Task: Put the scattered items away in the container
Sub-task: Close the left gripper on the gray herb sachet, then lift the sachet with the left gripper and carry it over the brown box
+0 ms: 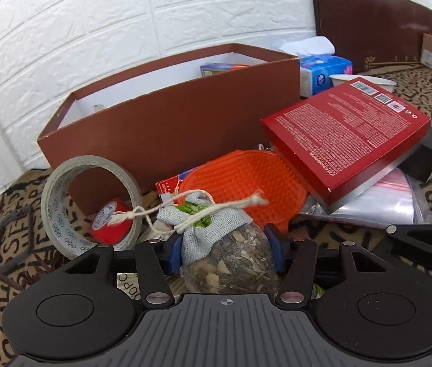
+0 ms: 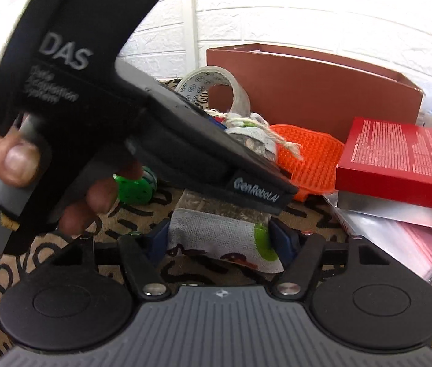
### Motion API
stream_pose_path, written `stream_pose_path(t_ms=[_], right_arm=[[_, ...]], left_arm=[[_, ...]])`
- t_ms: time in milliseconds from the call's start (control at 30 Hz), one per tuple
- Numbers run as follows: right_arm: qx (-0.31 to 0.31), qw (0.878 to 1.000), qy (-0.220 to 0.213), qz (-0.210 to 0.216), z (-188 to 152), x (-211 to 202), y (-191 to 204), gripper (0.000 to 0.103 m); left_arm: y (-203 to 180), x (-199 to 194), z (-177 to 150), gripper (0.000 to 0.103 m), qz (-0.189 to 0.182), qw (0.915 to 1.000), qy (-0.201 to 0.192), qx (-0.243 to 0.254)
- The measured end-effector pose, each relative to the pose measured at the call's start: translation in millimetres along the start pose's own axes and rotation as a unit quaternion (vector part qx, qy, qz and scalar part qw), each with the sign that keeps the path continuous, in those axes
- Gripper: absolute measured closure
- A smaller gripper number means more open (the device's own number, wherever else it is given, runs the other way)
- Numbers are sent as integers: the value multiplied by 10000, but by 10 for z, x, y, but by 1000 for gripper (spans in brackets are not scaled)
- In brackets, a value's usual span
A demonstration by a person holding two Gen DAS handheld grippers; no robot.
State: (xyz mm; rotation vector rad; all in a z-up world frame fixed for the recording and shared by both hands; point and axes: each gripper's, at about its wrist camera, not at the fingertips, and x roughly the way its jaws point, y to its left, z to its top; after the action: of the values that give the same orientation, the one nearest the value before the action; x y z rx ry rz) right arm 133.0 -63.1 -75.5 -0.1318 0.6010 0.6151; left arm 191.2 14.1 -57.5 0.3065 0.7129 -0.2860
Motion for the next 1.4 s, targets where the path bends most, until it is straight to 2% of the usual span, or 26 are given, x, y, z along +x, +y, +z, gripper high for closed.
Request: stream_pose_path(t_ms=[233, 467, 600, 833, 1100, 1233, 1400], right_arm=[[-290, 9995, -73, -140, -4, -50, 2, 38], [-624, 9973, -234, -309, 8, -266, -22, 40], [-768, 9955, -393, -384, 167, -431, -88, 40], [-1067, 9912, -589, -509, 696, -527, -380, 40], [-1062, 9896, -708, -668, 1320, -309, -961, 40], [-987, 9896, -712, -761, 1594, -114, -1323, 40], [-902, 9909, -582, -810, 1800, 161, -1794, 40]], left_arm=[[46, -50, -18, 53, -83, 9997, -70, -198], [-38, -270, 54, 54, -16, 9994, -263, -220], [-36, -443, 240, 54, 72, 9986, -479, -205], [92, -532, 772, 53, 259, 9961, -808, -244], [247, -221, 1493, 53, 537, 9932, -1024, -124], [334, 86, 1829, 53, 597, 9931, -1007, -110], [419, 532, 2093, 53, 507, 9948, -870, -165]])
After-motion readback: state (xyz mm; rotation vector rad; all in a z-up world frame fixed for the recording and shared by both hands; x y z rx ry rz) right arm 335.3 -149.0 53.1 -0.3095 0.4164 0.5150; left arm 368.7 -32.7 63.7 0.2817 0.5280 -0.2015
